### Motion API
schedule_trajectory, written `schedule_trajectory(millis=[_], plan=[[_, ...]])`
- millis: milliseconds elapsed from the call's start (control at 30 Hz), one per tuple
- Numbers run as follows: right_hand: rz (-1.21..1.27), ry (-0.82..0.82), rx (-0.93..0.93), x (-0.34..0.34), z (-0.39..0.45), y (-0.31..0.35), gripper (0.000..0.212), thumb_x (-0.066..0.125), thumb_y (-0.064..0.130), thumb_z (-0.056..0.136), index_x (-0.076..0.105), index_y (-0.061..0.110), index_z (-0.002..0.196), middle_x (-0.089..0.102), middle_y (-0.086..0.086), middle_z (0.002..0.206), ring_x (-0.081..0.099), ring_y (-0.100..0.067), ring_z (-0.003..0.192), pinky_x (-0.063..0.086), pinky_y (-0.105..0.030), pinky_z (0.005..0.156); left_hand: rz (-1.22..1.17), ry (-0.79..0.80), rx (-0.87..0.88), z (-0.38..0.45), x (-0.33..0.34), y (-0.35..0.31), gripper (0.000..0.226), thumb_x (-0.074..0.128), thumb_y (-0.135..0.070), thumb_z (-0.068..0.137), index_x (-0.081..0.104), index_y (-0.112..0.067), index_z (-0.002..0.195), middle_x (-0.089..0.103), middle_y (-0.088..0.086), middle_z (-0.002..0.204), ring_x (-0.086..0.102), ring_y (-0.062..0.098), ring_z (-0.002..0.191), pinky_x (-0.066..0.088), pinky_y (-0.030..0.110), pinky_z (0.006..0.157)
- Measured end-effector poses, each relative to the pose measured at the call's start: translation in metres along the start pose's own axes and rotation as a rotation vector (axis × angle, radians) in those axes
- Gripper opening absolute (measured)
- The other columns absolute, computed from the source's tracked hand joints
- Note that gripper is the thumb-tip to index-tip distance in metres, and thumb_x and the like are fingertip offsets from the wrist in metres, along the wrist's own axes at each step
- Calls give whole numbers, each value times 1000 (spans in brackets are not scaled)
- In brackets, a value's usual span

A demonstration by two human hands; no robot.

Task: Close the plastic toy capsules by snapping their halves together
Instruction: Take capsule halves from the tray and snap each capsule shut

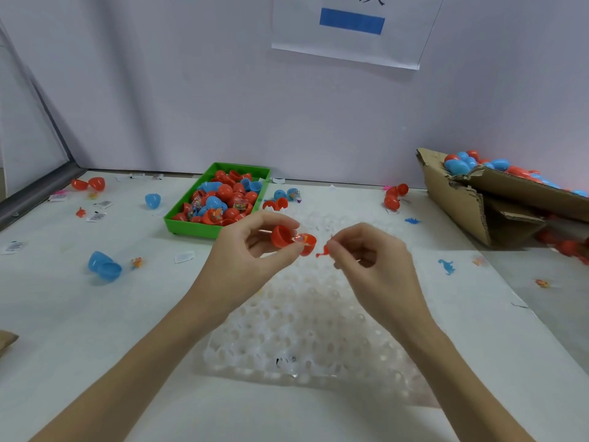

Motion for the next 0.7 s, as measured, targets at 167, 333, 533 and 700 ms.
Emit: schedule_trajectory(millis=[167, 333, 533, 700], plan=[[56, -162, -109, -16, 2, 12, 4, 71, 21, 96, 70, 24, 94, 70, 16, 86, 70, -8, 86, 57, -19, 73, 94, -5, 83, -4, 7, -3, 17, 86, -15, 84, 76, -19, 96, 76, -4, 94, 73, 16, 90, 58, 20, 83], [-20, -32, -177, -4, -1, 16, 5, 72, 16, 95, 70, 21, 95, 70, 17, 86, 69, -8, 87, 56, -18, 75, 218, 57, 200, -8, 15, -8, 10, 82, -14, 89, 76, -20, 94, 73, -6, 95, 71, 23, 95, 59, 25, 83], [-190, 70, -273, 7, -4, 19, 13, 71, 9, 95, 70, 22, 93, 68, 17, 87, 64, -8, 86, 49, -12, 75, 245, 74, 232, -9, 16, -7, 11, 80, -13, 89, 77, -21, 96, 71, -5, 95, 69, 25, 96, 59, 29, 87], [-142, 86, -196, 9, -5, 13, 14, 68, 15, 97, 74, 26, 93, 66, 12, 99, 64, -4, 95, 53, -16, 79, 188, 58, 213, -7, 15, -5, 8, 80, -13, 89, 77, -18, 95, 72, -3, 94, 71, 24, 95, 60, 29, 86]])
Point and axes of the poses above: each hand's wrist, its own z-axis towards the middle knuckle, its own x-axis out of the palm, y = z × x, the point moved 6 cm from there along z, towards the middle knuckle
